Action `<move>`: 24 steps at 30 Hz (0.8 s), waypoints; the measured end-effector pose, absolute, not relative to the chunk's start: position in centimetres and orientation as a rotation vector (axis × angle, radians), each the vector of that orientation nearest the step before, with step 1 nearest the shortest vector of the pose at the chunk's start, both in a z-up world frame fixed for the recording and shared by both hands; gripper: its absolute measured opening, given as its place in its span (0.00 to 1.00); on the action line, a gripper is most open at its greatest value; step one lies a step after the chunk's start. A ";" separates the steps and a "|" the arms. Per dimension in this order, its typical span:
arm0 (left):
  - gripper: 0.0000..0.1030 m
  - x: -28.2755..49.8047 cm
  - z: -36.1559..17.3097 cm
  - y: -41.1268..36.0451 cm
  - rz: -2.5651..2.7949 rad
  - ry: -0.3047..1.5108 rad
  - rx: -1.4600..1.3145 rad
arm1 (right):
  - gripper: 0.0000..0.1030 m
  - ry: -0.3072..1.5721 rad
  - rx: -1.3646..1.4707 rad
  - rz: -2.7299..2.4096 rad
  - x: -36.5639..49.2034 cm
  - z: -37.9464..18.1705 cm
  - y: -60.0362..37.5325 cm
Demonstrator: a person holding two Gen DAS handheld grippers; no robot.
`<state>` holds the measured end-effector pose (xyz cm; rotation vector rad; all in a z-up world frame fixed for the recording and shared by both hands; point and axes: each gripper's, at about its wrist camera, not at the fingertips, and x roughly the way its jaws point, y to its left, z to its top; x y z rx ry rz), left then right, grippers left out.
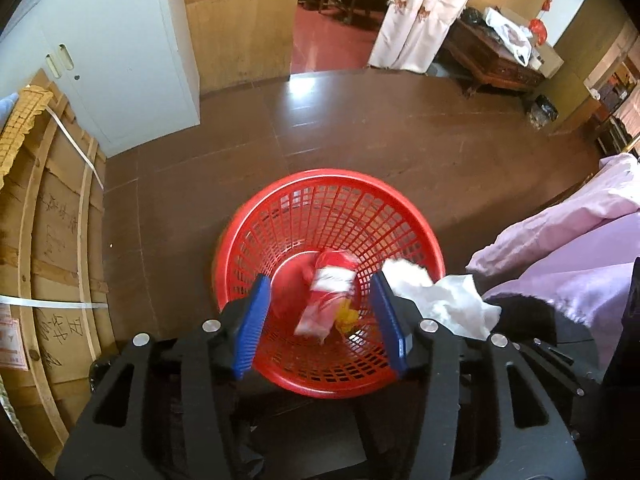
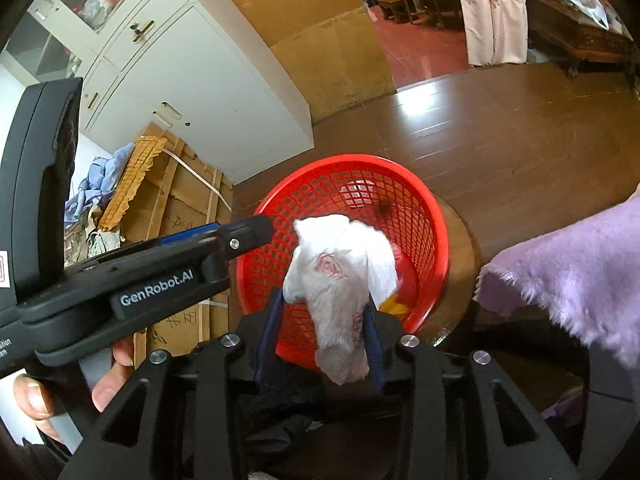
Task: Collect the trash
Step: 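Open both tools to drop the tissue and wrapper into the basket, then move both open tools back toward the green packet on the table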
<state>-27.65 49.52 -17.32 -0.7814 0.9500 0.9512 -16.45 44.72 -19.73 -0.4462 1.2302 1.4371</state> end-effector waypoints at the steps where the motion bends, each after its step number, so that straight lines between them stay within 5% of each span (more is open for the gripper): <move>1: 0.51 -27.7 -17.1 49.4 0.953 0.946 -0.781 | 0.37 1.224 -0.446 1.438 -16.5 -19.4 44.6; 10: 0.52 -28.6 -14.1 48.6 0.959 0.885 -0.765 | 0.40 1.124 -0.461 1.457 -17.3 -15.3 41.5; 24: 0.67 -26.3 -4.7 40.5 0.845 0.690 -0.553 | 0.64 0.742 -0.459 1.212 -15.6 -3.4 29.1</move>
